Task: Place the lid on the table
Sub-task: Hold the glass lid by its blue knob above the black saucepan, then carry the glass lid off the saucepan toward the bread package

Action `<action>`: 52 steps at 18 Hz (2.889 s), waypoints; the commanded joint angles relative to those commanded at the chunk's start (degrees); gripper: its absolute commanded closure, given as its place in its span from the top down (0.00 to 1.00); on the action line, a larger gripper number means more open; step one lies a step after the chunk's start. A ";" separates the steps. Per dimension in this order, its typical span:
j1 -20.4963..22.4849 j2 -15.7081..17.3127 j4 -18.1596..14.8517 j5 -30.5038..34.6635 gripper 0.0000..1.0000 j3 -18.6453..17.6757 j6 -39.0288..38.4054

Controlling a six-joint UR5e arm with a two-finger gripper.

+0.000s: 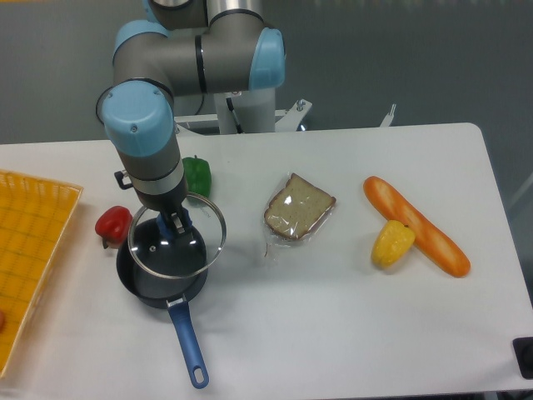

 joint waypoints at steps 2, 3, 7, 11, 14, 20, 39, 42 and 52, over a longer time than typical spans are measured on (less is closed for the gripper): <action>-0.09 0.00 0.26 0.00 0.42 -0.70 0.00; -0.09 0.00 0.26 0.00 0.43 -0.70 0.00; 0.00 0.00 0.26 0.00 0.43 -0.70 -0.09; 0.09 0.00 0.26 0.09 0.43 -0.35 -0.09; 0.44 0.00 0.26 0.09 0.43 -0.26 -0.09; 0.26 -0.44 2.98 0.09 0.43 -0.18 -0.62; 12.04 -3.25 8.43 -4.92 0.43 0.09 -4.22; 12.83 -3.69 8.44 -4.22 0.43 -0.17 -5.61; 13.80 -7.29 8.53 1.49 0.45 -0.35 -17.58</action>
